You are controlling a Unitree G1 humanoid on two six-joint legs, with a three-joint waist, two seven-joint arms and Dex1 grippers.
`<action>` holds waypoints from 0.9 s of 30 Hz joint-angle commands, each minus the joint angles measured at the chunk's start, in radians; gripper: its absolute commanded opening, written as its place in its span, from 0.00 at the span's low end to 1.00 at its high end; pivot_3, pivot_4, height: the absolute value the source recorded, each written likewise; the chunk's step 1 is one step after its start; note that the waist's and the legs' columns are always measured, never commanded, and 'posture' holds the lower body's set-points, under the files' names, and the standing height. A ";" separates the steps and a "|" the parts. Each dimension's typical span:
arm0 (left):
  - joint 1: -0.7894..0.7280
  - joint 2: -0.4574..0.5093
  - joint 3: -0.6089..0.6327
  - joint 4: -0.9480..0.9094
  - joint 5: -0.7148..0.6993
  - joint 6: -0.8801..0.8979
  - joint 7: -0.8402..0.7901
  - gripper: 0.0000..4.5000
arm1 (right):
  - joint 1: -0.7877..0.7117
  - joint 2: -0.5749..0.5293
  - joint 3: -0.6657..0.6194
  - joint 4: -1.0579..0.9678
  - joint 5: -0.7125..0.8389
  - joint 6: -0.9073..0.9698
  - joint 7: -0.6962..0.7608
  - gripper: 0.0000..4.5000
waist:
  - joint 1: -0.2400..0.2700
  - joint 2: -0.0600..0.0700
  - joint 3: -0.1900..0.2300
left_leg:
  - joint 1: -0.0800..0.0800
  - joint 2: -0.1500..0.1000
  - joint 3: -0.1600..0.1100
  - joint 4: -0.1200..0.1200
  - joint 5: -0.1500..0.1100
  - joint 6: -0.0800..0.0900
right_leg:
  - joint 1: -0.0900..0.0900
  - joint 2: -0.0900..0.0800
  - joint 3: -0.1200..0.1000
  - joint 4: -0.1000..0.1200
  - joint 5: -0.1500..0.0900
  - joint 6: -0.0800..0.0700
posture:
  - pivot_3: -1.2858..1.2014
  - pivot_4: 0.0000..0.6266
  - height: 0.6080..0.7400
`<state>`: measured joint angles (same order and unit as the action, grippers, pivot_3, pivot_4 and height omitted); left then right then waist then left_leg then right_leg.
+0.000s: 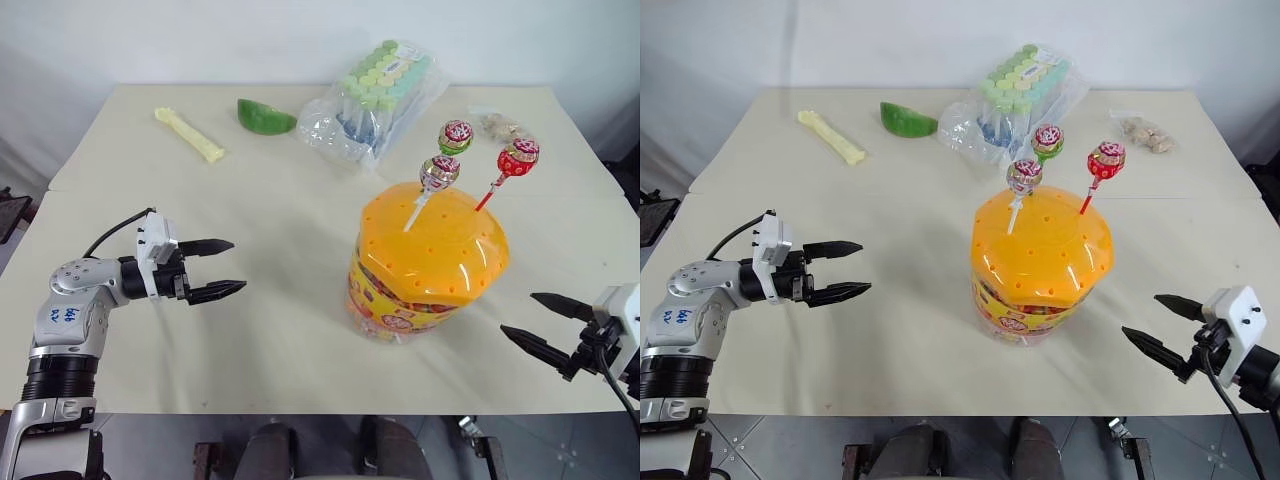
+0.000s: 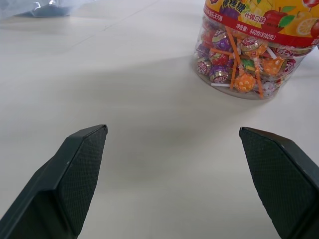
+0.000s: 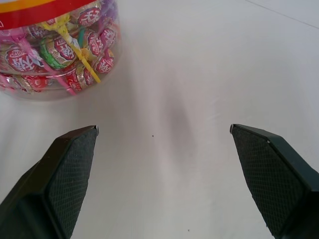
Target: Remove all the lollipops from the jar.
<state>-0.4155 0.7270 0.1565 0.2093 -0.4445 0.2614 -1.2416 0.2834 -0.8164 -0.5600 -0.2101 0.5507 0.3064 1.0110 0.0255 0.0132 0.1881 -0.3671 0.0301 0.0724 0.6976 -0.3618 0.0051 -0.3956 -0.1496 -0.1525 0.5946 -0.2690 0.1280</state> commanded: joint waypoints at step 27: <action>-0.319 0.092 0.016 -0.199 -0.217 0.189 -0.116 1.00 | 0.065 -0.043 -0.299 -0.262 0.272 0.202 0.047 0.99 | 0.005 -0.001 0.000 | 0.000 0.000 0.000 0.001 0.000 0.000 | 0.000 0.000 0.001 0.001 0.000 0.000 | 0.52 0.24 1.00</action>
<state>-0.6994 0.8289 0.1946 0.0454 -0.6297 0.4420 -1.3421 0.3472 -0.8559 -0.8118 -0.4351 0.7871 0.5061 1.0574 0.0301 0.0118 0.1876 -0.3676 0.0298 0.0723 0.6991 -0.3618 0.0052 -0.3958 -0.1495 -0.1515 0.5958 -0.2689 0.1281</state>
